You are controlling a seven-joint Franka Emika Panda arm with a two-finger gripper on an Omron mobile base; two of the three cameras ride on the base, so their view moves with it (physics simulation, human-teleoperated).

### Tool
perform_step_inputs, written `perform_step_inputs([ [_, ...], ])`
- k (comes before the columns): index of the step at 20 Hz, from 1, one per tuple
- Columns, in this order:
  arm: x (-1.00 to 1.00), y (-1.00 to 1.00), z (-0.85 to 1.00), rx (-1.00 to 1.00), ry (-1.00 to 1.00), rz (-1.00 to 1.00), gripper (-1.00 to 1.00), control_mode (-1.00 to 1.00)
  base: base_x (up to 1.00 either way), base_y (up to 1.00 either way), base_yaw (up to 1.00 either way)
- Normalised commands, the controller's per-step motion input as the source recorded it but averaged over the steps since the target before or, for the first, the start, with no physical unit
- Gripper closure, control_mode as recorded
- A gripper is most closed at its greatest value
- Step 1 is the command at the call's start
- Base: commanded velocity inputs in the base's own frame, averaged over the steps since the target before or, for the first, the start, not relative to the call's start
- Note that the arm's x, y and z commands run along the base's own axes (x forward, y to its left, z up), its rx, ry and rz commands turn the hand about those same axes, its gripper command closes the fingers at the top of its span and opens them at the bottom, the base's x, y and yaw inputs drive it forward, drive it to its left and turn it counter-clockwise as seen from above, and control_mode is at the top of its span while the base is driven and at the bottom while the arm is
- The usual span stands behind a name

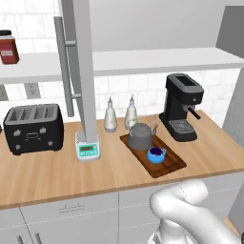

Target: Pick the kettle from the counter and place it on the tray. Then pick the mug from the cabinet and place it on the tray. Then close the cabinet doors.

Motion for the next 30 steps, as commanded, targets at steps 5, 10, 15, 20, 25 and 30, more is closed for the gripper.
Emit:
perform_step_inputs([
  [5,-0.11,-0.41,0.19,-0.04,-0.07,0.00,-1.00,-1.00,0.00,0.00,0.00],
  [10,-0.07,-0.31,0.25,-0.06,-0.05,0.00,-1.00,-1.00,0.00,0.00,0.00],
  [15,-0.10,-0.23,0.30,-0.09,-0.04,0.00,-1.00,-1.00,0.00,0.00,0.00],
  [20,-0.16,-0.10,0.29,-0.12,-0.03,0.00,-1.00,-1.00,0.00,0.00,0.00],
  [25,-0.22,-0.01,0.28,-0.18,-0.11,0.00,-1.00,-1.00,0.00,0.00,0.00],
  [30,-0.32,0.05,0.35,-0.28,-0.20,0.00,-1.00,-1.00,0.00,0.00,0.00],
])
